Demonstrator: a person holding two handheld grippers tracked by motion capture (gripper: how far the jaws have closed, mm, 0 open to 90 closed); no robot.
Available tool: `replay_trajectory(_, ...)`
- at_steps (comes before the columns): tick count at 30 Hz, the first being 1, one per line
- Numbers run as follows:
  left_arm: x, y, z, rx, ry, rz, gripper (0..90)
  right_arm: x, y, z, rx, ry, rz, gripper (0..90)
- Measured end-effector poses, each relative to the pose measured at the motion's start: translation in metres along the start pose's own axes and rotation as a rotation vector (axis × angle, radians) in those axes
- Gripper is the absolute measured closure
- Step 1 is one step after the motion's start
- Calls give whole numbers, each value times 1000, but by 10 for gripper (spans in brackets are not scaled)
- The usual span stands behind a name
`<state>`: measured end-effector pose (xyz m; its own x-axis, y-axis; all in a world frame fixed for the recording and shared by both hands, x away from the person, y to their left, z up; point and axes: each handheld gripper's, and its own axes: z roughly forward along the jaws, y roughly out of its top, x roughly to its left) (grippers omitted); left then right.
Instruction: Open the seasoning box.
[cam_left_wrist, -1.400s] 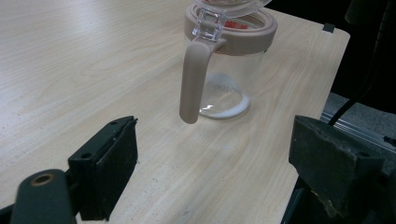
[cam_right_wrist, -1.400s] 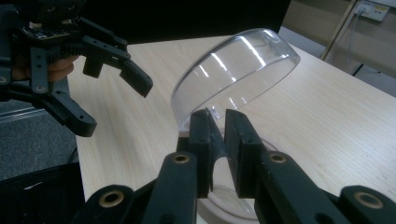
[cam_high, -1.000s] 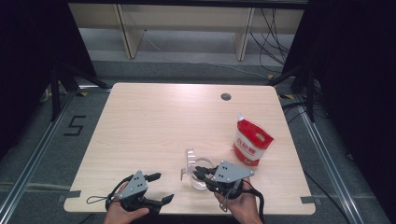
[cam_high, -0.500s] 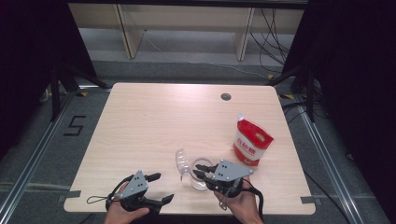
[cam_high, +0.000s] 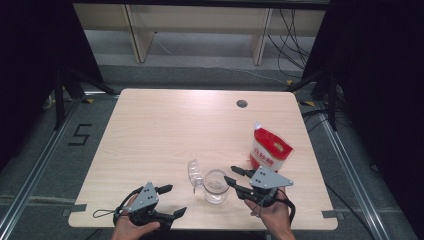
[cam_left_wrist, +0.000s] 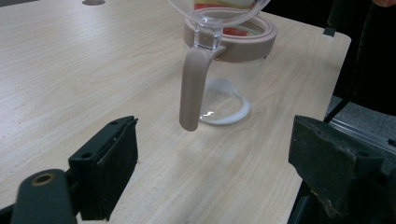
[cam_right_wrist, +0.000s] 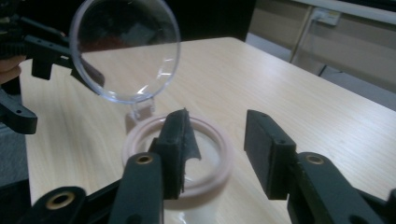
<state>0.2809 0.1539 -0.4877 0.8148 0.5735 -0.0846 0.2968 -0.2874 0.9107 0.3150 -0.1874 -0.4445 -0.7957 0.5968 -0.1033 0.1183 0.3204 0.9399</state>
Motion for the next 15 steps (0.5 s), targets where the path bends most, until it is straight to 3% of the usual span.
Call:
replay_trajectory(3, 0, 1, -1, 10, 2, 7, 154, -8, -8, -12, -14, -16, 13, 581)
replay_trajectory(5, -1, 1, 0, -2, 8, -23, 154, -9, -11, -18, -13, -32, 26, 572)
replay_trajectory(7, 1, 1, 0, 1, 10, -1, 154, -13, -14, -23, -7, -42, 36, 540)
replay_trajectory(8, 1, 0, 0, -4, 11, -10, 154, -14, -16, -26, -10, -49, 46, 526)
replay_trajectory(9, 0, -1, 0, -5, 21, -28, 154, -13, -17, -29, 6, -62, 71, 516)
replay_trajectory(11, 2, 0, -1, -2, 19, -5, 154, -17, -24, -34, 9, -71, 74, 476)
replay_trajectory(14, 0, -1, 0, 0, 15, -26, 154, -18, -29, -37, 30, -61, 94, 460)
replay_trajectory(15, 0, 0, 0, -6, 7, -20, 154, -18, -31, -40, 29, -86, 90, 451)
